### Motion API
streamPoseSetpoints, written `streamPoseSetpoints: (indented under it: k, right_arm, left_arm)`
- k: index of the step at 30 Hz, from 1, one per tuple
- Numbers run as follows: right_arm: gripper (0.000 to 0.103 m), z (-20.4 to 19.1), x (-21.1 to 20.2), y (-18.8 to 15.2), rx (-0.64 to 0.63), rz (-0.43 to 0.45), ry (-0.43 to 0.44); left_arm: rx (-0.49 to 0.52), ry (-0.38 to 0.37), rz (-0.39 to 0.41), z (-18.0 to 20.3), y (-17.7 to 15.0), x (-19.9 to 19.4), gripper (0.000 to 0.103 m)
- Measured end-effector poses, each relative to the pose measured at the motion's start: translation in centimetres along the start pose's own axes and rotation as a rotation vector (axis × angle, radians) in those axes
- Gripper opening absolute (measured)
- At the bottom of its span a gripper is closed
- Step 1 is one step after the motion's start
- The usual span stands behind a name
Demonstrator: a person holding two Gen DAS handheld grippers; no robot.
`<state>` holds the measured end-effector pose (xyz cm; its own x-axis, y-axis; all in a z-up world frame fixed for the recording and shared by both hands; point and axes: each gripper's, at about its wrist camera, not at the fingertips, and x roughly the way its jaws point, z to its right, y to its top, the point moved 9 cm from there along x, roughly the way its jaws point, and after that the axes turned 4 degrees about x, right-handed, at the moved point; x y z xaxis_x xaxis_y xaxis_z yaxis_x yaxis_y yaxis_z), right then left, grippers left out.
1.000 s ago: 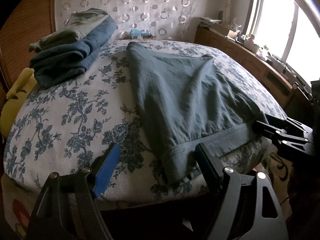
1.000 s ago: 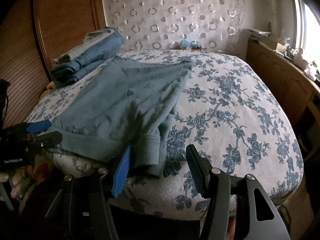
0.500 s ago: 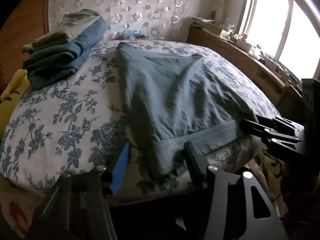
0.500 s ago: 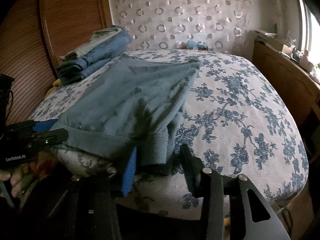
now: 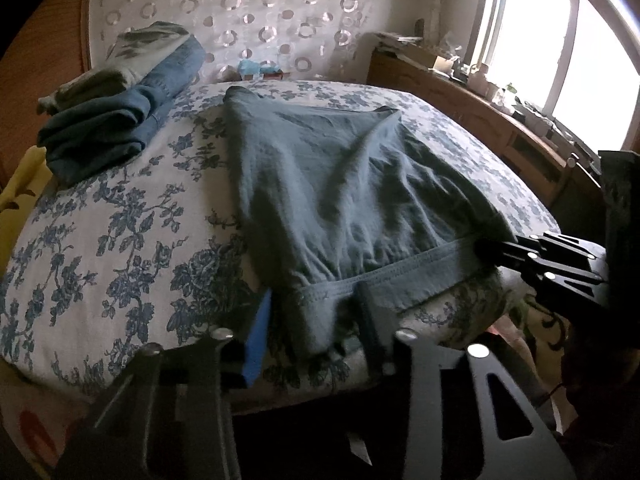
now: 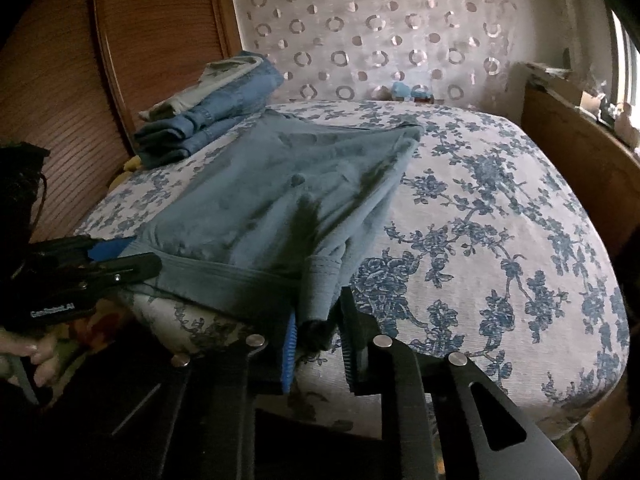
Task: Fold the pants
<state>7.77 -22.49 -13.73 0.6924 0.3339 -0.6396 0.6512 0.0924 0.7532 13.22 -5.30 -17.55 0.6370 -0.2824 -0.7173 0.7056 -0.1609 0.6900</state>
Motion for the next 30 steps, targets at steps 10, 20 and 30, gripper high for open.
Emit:
streamPoseSetpoints:
  k: [10, 20, 30]
  right_arm:
    - [0.016, -0.2, -1.4, 0.4, 0.024, 0.035, 0.073]
    - [0.016, -0.5, -4.1, 1.5, 0.029, 0.096, 0.12]
    - [0.016, 0.1, -5.2, 1.7, 0.049, 0.118, 0.131]
  left_arm:
    - [-0.019, -0.04, 0.035, 0.4, 0.7, -1.5, 0.013]
    - [-0.01, -0.062, 0.124, 1.2, 3.3, -5.0, 0.012]
    - [0.003, -0.088, 0.154, 2.0, 4.2, -6.4, 0.012]
